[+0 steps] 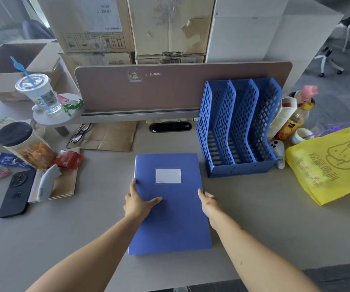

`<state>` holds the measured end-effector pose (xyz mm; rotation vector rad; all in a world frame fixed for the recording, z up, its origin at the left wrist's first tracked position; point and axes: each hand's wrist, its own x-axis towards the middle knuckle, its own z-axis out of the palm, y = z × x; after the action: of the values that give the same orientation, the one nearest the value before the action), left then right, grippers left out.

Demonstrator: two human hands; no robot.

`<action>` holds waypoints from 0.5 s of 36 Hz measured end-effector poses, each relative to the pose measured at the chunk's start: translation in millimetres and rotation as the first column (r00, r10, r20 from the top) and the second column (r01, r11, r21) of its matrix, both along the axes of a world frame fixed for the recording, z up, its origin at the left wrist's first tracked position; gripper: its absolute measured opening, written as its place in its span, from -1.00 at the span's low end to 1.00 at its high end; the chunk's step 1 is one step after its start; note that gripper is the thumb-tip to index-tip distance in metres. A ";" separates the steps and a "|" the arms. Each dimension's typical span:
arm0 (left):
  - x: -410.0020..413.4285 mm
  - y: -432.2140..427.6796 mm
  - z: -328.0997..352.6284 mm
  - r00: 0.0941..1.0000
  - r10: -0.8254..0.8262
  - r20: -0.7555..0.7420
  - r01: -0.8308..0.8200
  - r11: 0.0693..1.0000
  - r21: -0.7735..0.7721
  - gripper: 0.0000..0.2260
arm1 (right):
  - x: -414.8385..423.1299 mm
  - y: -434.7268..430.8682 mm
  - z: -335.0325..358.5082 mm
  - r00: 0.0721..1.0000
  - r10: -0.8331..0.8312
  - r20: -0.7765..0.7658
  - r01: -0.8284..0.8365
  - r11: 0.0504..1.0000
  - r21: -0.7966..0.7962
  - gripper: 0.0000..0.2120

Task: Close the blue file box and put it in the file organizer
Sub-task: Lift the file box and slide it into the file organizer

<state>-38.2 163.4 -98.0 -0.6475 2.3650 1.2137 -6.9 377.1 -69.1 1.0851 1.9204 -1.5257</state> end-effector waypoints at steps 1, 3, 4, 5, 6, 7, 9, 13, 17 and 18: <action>0.7 -3.5 2.3 1.000 0.009 -0.018 -0.009 1.000 0.018 0.05 | -0.5 -4.1 4.9 1.000 -0.015 -0.015 0.014 1.000 -0.015 -0.40; -0.3 -11.7 8.1 0.997 0.035 -0.071 -0.030 0.998 0.061 0.03 | -4.8 -12.8 16.7 0.997 -0.025 -0.070 0.023 0.999 -0.038 -0.38; -1.8 -16.6 11.6 0.993 0.051 -0.105 -0.042 0.996 0.083 0.02 | -7.3 -16.6 23.8 0.995 -0.017 -0.103 0.013 0.999 -0.043 -0.39; -4.2 -21.8 15.1 0.988 0.064 -0.140 -0.050 0.993 0.104 0.02 | -9.6 -20.3 32.5 0.990 -0.001 -0.142 -0.004 0.999 -0.037 -0.41; -7.0 -26.8 20.5 0.982 0.073 -0.172 -0.052 0.991 0.123 0.02 | -11.8 -23.2 41.1 0.982 0.021 -0.185 -0.027 0.999 -0.030 -0.46; -10.6 -31.7 26.0 0.976 0.077 -0.202 -0.048 0.988 0.144 0.02 | -13.7 -25.2 50.8 0.969 0.047 -0.244 -0.053 0.998 -0.018 -0.53; -18.5 -40.1 39.9 0.964 0.071 -0.255 -0.024 0.983 0.184 0.00 | -16.8 -25.2 70.4 0.930 0.083 -0.359 -0.088 0.996 0.002 -0.62; -32.4 -47.1 72.4 0.927 0.033 -0.374 0.067 0.965 0.253 -0.01 | -21.2 -10.6 110.5 0.898 0.123 -0.423 -0.130 0.991 0.013 -0.51; -43.1 -40.3 97.2 0.887 -0.020 -0.462 0.189 0.928 0.322 0.09 | -18.1 11.5 151.1 0.876 0.206 -0.436 -0.187 0.978 0.087 -0.41; -44.7 -35.5 103.0 0.880 -0.030 -0.475 0.217 0.914 0.344 0.13 | -15.6 17.5 161.3 0.866 0.241 -0.438 -0.213 0.971 0.112 -0.48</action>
<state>-82.9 127.8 5.0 -0.0676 2.3557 1.8757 -22.6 394.6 92.2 0.5216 2.3135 -1.6959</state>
